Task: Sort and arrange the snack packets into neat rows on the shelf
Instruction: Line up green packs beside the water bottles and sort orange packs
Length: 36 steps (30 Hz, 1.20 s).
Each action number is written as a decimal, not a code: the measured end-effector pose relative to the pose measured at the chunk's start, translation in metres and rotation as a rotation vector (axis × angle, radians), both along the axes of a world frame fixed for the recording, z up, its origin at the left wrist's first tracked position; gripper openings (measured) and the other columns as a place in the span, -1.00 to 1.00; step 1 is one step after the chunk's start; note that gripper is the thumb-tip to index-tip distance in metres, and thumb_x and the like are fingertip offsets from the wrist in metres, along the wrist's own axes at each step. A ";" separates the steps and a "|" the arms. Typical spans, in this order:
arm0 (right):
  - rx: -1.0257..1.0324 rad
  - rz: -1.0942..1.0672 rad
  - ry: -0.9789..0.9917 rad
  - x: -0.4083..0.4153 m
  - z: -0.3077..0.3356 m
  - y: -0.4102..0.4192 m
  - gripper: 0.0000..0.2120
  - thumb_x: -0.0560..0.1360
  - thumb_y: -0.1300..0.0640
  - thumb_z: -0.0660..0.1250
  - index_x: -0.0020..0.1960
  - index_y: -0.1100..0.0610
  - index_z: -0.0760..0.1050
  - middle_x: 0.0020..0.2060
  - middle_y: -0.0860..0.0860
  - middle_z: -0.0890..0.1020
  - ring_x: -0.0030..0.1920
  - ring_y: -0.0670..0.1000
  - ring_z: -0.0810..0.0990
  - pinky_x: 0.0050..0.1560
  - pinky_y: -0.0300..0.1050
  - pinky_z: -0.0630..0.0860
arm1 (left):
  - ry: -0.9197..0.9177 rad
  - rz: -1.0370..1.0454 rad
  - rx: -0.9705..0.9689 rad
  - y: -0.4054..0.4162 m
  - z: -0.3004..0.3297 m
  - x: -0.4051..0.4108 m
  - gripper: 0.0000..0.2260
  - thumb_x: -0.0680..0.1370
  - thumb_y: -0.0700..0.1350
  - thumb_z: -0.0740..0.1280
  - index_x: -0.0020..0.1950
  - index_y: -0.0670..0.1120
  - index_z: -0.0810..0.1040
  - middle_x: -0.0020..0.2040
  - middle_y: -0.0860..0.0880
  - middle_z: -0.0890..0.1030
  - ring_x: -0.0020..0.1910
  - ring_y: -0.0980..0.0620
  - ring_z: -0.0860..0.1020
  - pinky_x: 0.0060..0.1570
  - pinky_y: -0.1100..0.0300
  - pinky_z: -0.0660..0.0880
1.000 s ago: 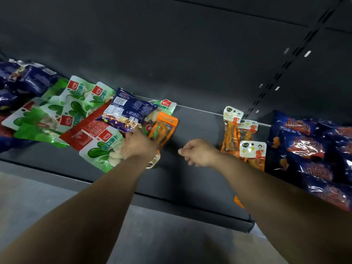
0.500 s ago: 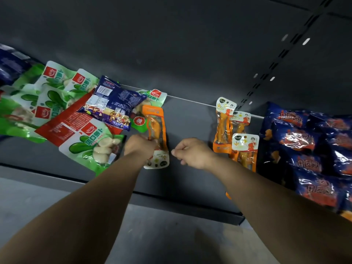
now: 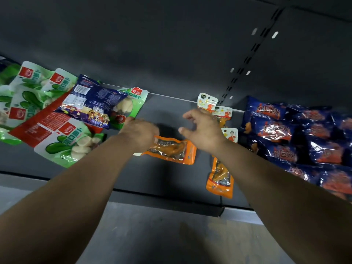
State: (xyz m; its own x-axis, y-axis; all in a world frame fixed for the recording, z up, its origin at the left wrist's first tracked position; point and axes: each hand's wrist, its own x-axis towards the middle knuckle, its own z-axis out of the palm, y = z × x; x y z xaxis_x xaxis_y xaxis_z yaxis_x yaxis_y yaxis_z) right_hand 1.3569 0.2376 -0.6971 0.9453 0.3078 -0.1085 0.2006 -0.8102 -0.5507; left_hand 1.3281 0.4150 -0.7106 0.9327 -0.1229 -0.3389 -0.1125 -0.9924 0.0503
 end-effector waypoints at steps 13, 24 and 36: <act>-0.201 0.220 0.221 -0.010 0.008 -0.030 -0.73 0.54 -0.04 0.28 0.19 0.04 0.53 0.09 0.03 0.59 0.13 0.05 0.53 0.10 -0.09 0.48 | -0.081 -0.276 0.085 -0.052 0.028 0.013 -0.80 0.61 0.02 0.18 0.12 0.08 0.56 0.15 0.06 0.56 0.26 0.00 0.35 0.30 0.07 0.14; -0.117 0.111 0.271 -0.005 0.005 -0.054 -0.68 0.53 -0.01 0.32 0.25 0.08 0.51 0.13 0.00 0.58 0.15 -0.01 0.54 0.21 -0.05 0.49 | -0.016 -0.274 0.040 -0.050 0.017 0.011 -0.81 0.61 0.02 0.18 0.14 0.08 0.53 0.16 0.05 0.55 0.21 0.00 0.39 0.21 0.09 0.22; -0.199 0.125 0.322 -0.008 0.001 -0.062 -0.63 0.53 0.13 0.34 0.33 0.05 0.44 0.26 0.03 0.51 0.23 0.01 0.49 0.17 -0.15 0.46 | -0.024 -0.245 0.035 -0.041 0.018 0.013 -0.83 0.61 0.02 0.19 0.09 0.08 0.55 0.07 0.04 0.57 0.13 0.01 0.45 0.15 0.10 0.27</act>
State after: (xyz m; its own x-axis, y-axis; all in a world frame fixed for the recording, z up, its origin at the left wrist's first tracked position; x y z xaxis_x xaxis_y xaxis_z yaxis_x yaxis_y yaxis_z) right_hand 1.3490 0.1758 -0.6966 0.8096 0.3617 -0.4624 0.1472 -0.8876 -0.4365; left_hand 1.3413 0.3741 -0.6925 0.8846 -0.3349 -0.3246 -0.3506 -0.9365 0.0108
